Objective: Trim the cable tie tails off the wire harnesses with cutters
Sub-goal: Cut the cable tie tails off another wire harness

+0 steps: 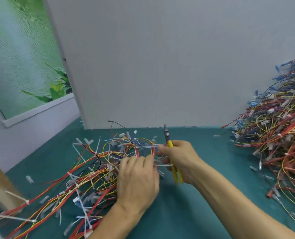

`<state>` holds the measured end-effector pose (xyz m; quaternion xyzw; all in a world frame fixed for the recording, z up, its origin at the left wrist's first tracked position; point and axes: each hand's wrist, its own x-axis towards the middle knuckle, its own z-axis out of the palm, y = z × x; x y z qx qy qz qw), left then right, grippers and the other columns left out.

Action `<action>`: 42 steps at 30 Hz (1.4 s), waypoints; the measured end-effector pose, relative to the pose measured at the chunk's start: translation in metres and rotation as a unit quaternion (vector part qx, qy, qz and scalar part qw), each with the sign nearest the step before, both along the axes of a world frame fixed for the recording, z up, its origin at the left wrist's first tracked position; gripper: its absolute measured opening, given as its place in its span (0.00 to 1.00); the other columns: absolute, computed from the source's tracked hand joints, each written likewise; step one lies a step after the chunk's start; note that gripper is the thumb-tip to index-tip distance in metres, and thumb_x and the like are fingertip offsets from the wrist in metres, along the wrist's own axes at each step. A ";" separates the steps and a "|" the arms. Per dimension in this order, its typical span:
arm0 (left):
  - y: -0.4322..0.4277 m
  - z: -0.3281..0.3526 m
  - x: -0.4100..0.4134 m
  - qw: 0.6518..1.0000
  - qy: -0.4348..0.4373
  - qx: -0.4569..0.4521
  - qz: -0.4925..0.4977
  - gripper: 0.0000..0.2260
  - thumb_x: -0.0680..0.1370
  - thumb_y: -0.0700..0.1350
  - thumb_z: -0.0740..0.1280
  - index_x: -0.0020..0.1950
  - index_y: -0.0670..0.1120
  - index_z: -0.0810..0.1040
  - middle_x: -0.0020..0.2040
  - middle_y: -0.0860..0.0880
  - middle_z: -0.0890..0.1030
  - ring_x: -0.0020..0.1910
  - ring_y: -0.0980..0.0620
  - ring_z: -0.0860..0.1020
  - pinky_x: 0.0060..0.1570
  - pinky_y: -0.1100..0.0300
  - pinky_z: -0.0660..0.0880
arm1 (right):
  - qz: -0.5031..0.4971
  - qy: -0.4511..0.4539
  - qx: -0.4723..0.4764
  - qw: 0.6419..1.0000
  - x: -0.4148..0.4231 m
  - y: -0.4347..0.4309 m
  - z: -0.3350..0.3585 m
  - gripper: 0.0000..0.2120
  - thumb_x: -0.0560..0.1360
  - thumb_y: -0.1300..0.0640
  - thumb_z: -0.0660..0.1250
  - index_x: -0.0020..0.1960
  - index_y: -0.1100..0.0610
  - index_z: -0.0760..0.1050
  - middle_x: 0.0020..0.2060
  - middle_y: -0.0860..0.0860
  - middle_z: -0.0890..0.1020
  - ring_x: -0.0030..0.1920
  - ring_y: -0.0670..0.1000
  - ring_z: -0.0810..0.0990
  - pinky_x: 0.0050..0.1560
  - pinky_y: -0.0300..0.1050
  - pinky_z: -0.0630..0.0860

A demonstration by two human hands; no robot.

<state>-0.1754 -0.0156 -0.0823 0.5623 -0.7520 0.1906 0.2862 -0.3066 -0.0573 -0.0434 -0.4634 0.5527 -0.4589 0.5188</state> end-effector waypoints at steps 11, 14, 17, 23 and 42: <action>-0.006 0.018 0.015 0.972 0.085 0.193 -0.103 0.06 0.78 0.47 0.55 0.54 0.49 0.62 0.47 0.45 0.81 0.47 0.42 0.77 0.51 0.50 0.71 | -0.025 0.053 0.068 0.996 0.013 -0.028 -0.010 0.06 0.69 0.68 0.67 0.37 0.61 0.73 0.29 0.56 0.72 0.28 0.52 0.68 0.32 0.43 0.66; -0.005 0.024 0.022 0.956 0.047 0.258 -0.132 0.08 0.76 0.46 0.55 0.55 0.50 0.62 0.49 0.43 0.80 0.48 0.41 0.76 0.51 0.49 0.72 | 0.000 0.041 0.063 0.997 0.020 -0.030 -0.007 0.04 0.69 0.68 0.69 0.39 0.62 0.75 0.30 0.56 0.75 0.29 0.52 0.72 0.32 0.42 0.69; -0.011 0.033 0.035 0.931 0.069 0.336 -0.124 0.13 0.75 0.51 0.51 0.58 0.51 0.65 0.58 0.47 0.79 0.55 0.46 0.77 0.56 0.51 0.71 | -0.006 0.045 0.058 0.997 0.024 -0.033 -0.006 0.07 0.68 0.71 0.68 0.42 0.62 0.76 0.30 0.54 0.73 0.28 0.50 0.69 0.28 0.40 0.66; -0.040 0.038 0.102 0.921 -0.031 0.388 0.009 0.23 0.82 0.58 0.41 0.57 0.51 0.72 0.59 0.55 0.76 0.61 0.52 0.72 0.66 0.47 0.63 | -0.137 -0.025 0.025 0.990 0.005 -0.040 -0.005 0.05 0.71 0.69 0.65 0.44 0.61 0.75 0.31 0.54 0.71 0.30 0.52 0.67 0.32 0.43 0.64; -0.049 0.009 0.074 0.965 -0.079 0.207 0.142 0.49 0.65 0.76 0.58 0.77 0.48 0.51 0.76 0.49 0.59 0.75 0.49 0.56 0.71 0.41 0.49 | -0.124 -0.346 -0.083 0.926 -0.021 -0.021 0.034 0.09 0.77 0.69 0.64 0.47 0.56 0.74 0.28 0.53 0.76 0.23 0.48 0.74 0.32 0.44 0.74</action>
